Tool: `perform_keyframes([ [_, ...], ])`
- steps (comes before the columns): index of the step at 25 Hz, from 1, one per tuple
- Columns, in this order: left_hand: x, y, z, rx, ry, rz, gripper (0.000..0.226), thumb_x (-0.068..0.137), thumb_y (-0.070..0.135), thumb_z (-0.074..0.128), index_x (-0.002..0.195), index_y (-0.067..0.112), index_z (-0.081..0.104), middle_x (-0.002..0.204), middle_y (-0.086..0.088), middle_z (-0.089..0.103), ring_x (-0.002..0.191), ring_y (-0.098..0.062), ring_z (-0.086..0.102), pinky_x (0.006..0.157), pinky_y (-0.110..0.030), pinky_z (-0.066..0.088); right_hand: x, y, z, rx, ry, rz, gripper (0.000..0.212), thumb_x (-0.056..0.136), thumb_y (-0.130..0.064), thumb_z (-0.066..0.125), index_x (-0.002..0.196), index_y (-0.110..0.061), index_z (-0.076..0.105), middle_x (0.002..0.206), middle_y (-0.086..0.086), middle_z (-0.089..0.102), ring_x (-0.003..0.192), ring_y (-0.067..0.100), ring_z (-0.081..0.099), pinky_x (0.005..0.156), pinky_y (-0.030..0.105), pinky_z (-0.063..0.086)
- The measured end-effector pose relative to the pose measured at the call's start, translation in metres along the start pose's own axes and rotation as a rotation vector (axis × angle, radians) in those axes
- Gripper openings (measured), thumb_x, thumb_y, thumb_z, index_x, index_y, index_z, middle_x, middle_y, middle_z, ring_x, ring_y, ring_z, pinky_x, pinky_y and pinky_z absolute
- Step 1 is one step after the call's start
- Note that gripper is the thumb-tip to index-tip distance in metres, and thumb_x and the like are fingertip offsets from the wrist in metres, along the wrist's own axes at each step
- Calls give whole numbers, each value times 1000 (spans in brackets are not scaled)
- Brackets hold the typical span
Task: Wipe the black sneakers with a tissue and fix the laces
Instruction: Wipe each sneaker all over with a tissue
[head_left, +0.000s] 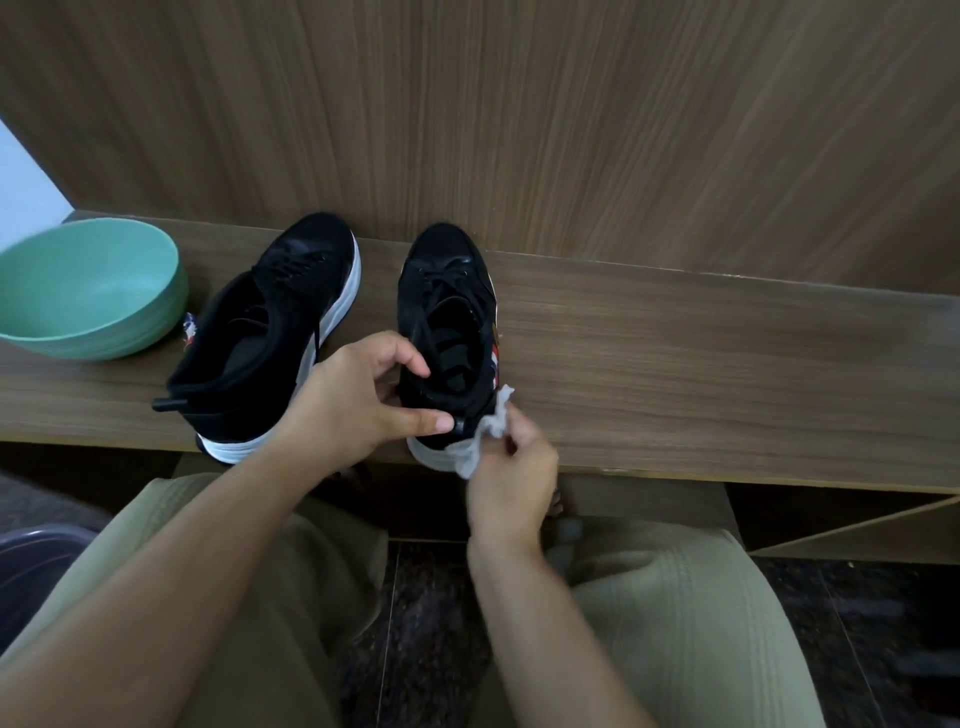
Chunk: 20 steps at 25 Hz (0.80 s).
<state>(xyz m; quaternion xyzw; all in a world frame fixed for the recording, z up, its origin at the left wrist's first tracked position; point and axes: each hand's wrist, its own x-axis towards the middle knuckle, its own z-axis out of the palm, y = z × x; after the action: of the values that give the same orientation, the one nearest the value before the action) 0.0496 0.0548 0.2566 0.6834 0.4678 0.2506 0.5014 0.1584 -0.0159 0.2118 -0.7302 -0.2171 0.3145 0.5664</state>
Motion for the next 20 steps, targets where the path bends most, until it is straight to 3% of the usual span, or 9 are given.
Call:
perform_keyframes([
  [2, -1, -1, -4, 43, -22, -1, 40, 59, 17, 86, 89, 20, 59, 97, 7, 71, 91, -5, 67, 87, -30, 54, 19, -18, -9, 209, -52, 11, 35, 89, -4, 52, 81, -30, 74, 81, -3, 72, 88, 19, 66, 83, 33, 51],
  [3, -3, -1, -7, 136, -33, 10, 39, 60, 26, 85, 90, 27, 59, 99, 9, 70, 93, -3, 66, 89, -32, 53, 27, -28, -15, 154, -88, -40, 33, 87, -8, 52, 81, -31, 74, 78, -5, 72, 85, 16, 66, 81, 32, 51],
  [6, -11, 11, -27, 425, 110, 168, 32, 67, 53, 72, 94, 39, 62, 95, 14, 70, 91, 2, 64, 82, -31, 54, 38, -46, -22, -316, -202, -280, 25, 83, -34, 52, 101, -30, 69, 93, -7, 68, 86, 9, 62, 69, 28, 49],
  [9, -16, 20, -51, 584, 430, 342, 19, 81, 44, 63, 93, 30, 66, 86, 12, 71, 84, -9, 67, 72, -33, 53, 42, -61, -13, -711, -267, -319, 34, 82, -40, 56, 112, -23, 55, 90, -6, 63, 77, 11, 59, 57, 28, 41],
  [12, -15, 7, -55, 864, 448, 261, 13, 81, 35, 65, 91, 28, 66, 97, 8, 68, 103, -20, 62, 97, -49, 40, 49, -75, -13, -946, -205, -387, 35, 87, -37, 52, 118, -21, 47, 75, -3, 61, 67, 21, 59, 54, 29, 40],
  [13, -15, 3, -54, 904, 467, 218, 13, 78, 32, 69, 89, 26, 67, 97, 6, 67, 101, -23, 61, 96, -51, 39, 50, -75, -16, -976, -150, -412, 34, 88, -35, 50, 119, -21, 47, 72, -2, 59, 65, 22, 57, 55, 29, 40],
  [16, -14, 0, -60, 914, 629, 51, 22, 74, 36, 72, 89, 22, 65, 92, -4, 58, 86, -31, 57, 72, -42, 43, 48, -74, -29, -996, -35, -412, 29, 90, -31, 48, 118, -21, 48, 67, -1, 51, 64, 24, 49, 56, 30, 37],
  [20, -15, -2, -56, 1008, 649, -170, 42, 73, 52, 68, 100, 21, 58, 93, -4, 59, 90, -31, 55, 74, -39, 30, 62, -78, -53, -957, 63, -315, 24, 88, -33, 53, 110, -22, 55, 74, 3, 55, 67, 27, 50, 58, 31, 39],
])
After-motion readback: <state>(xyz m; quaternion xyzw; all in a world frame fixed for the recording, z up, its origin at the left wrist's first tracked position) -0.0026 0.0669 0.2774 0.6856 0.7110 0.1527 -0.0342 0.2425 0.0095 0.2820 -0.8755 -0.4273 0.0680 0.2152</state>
